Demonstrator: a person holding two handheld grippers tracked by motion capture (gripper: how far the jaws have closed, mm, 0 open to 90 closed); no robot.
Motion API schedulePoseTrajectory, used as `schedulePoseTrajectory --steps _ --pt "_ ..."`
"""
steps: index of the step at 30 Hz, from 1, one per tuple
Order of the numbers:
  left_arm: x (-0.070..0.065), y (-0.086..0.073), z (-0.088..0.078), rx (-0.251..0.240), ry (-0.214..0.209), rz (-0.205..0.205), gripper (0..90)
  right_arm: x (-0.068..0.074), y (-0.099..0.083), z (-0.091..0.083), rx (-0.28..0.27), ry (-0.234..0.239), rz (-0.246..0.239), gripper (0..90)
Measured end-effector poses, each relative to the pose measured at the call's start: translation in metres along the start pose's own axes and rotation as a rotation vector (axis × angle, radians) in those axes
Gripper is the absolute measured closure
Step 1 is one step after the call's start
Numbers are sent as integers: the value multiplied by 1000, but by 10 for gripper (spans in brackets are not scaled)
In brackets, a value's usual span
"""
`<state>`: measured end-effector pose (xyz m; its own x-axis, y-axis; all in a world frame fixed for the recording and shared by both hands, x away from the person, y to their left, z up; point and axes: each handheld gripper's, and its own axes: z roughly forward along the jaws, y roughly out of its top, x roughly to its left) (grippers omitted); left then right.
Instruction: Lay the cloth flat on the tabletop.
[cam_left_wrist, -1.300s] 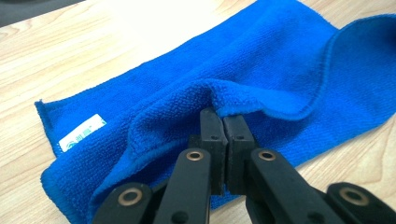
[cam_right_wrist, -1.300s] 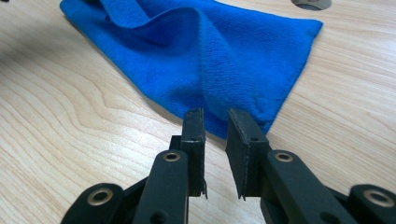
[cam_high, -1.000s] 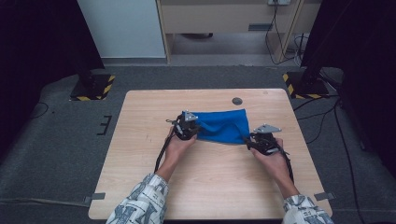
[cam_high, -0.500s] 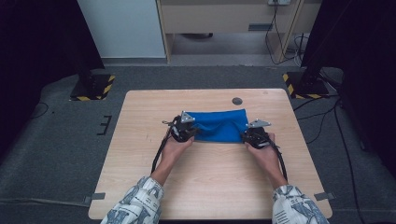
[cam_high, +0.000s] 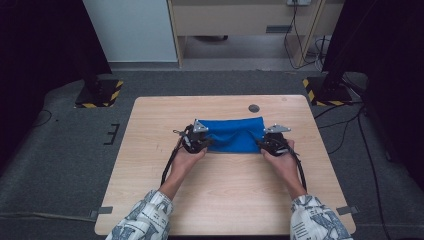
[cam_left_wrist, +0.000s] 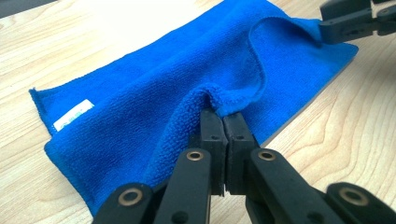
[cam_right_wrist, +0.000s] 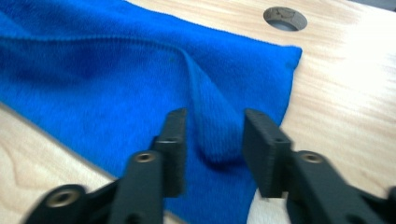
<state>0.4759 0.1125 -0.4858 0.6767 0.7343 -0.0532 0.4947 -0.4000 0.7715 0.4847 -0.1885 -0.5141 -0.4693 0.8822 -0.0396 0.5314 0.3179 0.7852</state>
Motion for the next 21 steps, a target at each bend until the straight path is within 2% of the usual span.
schedulePoseTrajectory --steps 3,8,9,10,11,12,14,15,16,21 --pt "-1 0 -1 0 -4 2 888 3 4 7 13 -17 -17 507" --pt "1 1 -3 2 -2 -4 888 6 6 16 34 -38 -36 503" --pt "1 1 -4 0 -3 -3 888 7 7 19 37 -43 -51 555" --pt "1 1 -4 0 -3 -3 889 7 7 19 37 -43 -51 555" --pt "2 1 -5 0 -4 -4 888 8 6 21 59 -57 -60 648" --pt "2 1 -6 0 -4 -4 889 7 6 21 64 -61 -62 694" --pt "3 0 -7 -1 -2 -5 889 6 6 20 66 -59 -49 789" --pt "3 0 -7 -1 -2 -5 889 6 6 20 66 -59 -49 789" --pt "3 0 -8 0 -2 -5 889 5 7 19 66 -57 -43 851" --pt "3 -2 -12 10 -2 3 889 4 8 10 55 -28 -35 863"
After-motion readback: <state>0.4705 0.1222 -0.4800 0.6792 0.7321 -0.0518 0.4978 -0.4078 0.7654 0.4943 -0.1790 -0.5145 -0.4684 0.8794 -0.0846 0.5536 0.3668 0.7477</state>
